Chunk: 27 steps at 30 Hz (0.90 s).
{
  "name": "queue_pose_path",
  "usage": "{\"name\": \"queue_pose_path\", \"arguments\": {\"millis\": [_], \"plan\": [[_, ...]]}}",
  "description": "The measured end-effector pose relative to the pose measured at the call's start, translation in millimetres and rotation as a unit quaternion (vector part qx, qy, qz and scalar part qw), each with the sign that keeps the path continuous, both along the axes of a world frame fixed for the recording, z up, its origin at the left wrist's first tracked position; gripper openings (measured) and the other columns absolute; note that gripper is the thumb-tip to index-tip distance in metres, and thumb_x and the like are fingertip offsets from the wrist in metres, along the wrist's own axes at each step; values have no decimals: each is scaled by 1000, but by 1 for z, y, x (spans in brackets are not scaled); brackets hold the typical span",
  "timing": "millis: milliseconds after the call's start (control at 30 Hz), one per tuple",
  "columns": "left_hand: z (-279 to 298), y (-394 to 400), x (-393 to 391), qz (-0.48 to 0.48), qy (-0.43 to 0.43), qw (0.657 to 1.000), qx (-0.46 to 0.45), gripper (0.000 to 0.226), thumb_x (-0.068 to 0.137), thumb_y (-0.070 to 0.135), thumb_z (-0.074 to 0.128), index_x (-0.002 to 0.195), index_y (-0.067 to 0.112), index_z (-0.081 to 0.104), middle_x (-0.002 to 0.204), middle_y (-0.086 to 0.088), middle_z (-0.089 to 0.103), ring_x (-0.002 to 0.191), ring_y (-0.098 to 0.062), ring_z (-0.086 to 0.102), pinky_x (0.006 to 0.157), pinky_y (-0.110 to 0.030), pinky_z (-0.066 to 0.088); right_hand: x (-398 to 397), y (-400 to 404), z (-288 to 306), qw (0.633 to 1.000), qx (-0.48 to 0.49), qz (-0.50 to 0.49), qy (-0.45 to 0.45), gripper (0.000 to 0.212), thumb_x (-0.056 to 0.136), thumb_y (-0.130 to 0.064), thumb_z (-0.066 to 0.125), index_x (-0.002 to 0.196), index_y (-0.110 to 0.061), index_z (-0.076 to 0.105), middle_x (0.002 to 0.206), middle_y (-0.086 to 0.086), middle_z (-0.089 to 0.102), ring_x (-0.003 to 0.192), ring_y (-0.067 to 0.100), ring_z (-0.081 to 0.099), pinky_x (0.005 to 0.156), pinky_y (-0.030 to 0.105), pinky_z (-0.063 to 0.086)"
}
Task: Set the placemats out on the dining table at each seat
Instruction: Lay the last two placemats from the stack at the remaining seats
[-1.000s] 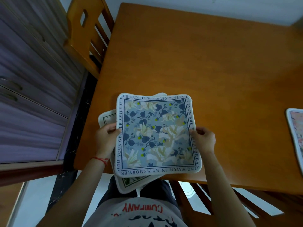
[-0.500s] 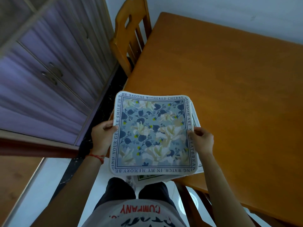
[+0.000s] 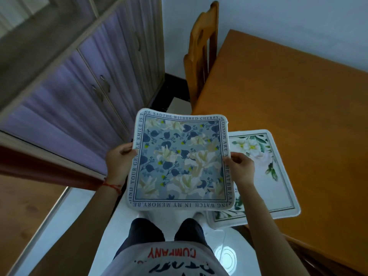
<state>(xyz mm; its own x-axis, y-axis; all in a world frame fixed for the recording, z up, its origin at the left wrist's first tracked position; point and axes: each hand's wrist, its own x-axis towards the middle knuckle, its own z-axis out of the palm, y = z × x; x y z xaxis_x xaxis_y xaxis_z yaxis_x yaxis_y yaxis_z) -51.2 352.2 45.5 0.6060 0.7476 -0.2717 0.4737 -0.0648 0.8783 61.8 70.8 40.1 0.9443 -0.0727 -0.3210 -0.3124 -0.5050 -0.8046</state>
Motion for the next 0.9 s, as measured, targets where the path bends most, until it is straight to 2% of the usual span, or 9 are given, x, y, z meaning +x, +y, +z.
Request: {"name": "queue_pose_path", "arguments": {"millis": [100, 200, 333, 400, 467, 567, 633, 733, 900], "plan": [[3, 31, -7, -11, -1, 1000, -4, 26, 80, 1, 62, 105, 3, 68, 90, -3, 67, 82, -21, 63, 84, -40, 53, -14, 30, 0, 1000, -10, -11, -8, 6, 77, -16, 67, 83, -14, 68, 75, 5, 68, 72, 25, 66, 69, 39, 56], [5, 65, -14, -35, -9, 999, -1, 27, 81, -1, 61, 107, 1, 66, 95, -7, 66, 74, -18, 62, 81, -34, 51, -32, 63, -2, 1000, -4, -27, -6, 7, 78, -16, 67, 84, -14, 68, 76, 5, 69, 73, 24, 66, 72, 40, 56], [5, 97, -14, -51, -16, 998, -14, 26, 80, -2, 60, 106, 1, 66, 86, -6, 67, 56, 6, 60, 64, -19, 52, -48, 92, 1, 998, 12, -60, 3, 15, 79, -14, 66, 92, -7, 69, 76, 3, 68, 69, 20, 64, 67, 33, 55], [5, 108, -10, -60, -14, 998, -17, 26, 81, -2, 59, 105, 2, 66, 85, -5, 67, 52, 11, 58, 54, -9, 50, -51, 101, 3, 998, 14, -68, 1, 16, 79, -14, 66, 93, -6, 69, 78, 5, 69, 70, 21, 65, 67, 32, 56], [6, 116, -1, -61, -8, 998, -26, 27, 81, -1, 60, 107, 3, 66, 91, -8, 67, 59, 4, 62, 55, -12, 51, -50, 106, 5, 997, 17, -71, 5, 17, 80, -15, 66, 94, -7, 69, 82, 7, 71, 73, 23, 67, 68, 37, 57], [8, 124, 17, -57, -11, 997, -48, 29, 80, -1, 61, 108, 2, 65, 95, -13, 67, 76, -23, 64, 71, -28, 52, -38, 112, 7, 997, 22, -78, 7, 17, 79, -16, 66, 94, -8, 69, 82, 6, 72, 74, 22, 68, 70, 42, 58], [11, 128, 33, -59, -16, 997, -48, 29, 79, -1, 61, 108, 2, 65, 95, -13, 68, 76, -24, 63, 75, -33, 53, -26, 115, 11, 996, 32, -87, 4, 13, 78, -16, 66, 90, -12, 69, 82, 6, 72, 74, 23, 68, 71, 44, 58], [15, 136, 58, -75, -27, 996, -29, 29, 79, 0, 61, 107, 3, 66, 96, -13, 69, 78, -23, 63, 74, -30, 52, -6, 122, 19, 994, 50, -98, -11, 5, 79, -14, 66, 82, -17, 67, 78, 4, 70, 75, 26, 68, 70, 42, 58], [27, 151, 101, -84, -54, 995, -19, 30, 77, -2, 63, 107, 5, 66, 83, -4, 71, 54, 4, 62, 53, -10, 51, 30, 129, 31, 993, 63, -99, -27, 3, 80, -15, 66, 82, -18, 66, 76, 4, 70, 73, 26, 68, 68, 41, 58]]}}
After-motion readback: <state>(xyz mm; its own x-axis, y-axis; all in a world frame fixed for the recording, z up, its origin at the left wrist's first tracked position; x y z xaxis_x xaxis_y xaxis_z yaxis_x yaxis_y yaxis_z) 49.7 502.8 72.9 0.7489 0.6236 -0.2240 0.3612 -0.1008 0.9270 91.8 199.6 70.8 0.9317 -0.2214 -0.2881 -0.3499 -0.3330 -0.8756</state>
